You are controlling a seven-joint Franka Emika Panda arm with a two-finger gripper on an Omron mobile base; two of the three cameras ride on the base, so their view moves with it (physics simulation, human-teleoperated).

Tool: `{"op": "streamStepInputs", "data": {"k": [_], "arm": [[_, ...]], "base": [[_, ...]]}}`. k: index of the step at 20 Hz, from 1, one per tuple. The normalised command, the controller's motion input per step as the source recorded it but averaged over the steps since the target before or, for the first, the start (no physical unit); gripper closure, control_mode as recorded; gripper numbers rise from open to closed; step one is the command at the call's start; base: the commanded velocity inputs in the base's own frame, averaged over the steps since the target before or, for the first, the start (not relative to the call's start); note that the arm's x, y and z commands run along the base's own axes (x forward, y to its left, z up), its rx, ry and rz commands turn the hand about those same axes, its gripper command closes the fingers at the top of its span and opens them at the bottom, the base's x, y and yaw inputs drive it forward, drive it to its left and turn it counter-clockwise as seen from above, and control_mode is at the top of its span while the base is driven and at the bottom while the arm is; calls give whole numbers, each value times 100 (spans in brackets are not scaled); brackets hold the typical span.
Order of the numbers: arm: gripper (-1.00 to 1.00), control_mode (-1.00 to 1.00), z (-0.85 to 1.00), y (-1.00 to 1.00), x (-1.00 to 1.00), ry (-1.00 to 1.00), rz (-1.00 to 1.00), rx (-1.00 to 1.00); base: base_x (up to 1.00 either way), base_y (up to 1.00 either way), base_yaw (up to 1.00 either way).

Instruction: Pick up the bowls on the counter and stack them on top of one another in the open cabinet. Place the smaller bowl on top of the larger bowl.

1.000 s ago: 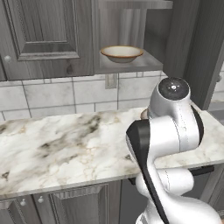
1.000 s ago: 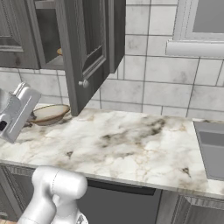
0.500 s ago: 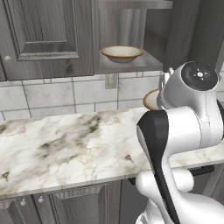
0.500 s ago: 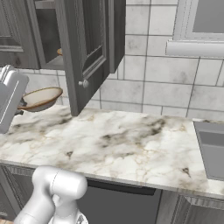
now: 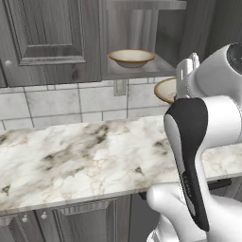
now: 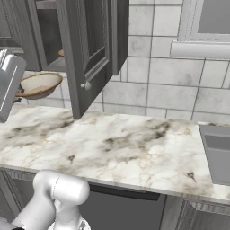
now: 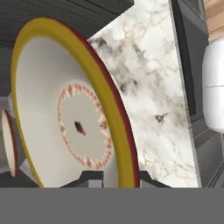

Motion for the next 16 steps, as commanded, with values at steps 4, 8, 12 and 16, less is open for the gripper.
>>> {"op": "streamStepInputs", "data": {"k": [4, 8, 12, 16], "arm": [[100, -100, 31, 1, 22, -9, 4, 4], [100, -100, 20, 0, 28, -7, 3, 5], [100, -100, 9, 0, 31, -6, 3, 6], [100, -100, 6, 0, 31, -7, 3, 6]], "base": [[0, 0, 0], [0, 0, 0], [0, 0, 0], [0, 0, 0]]}}
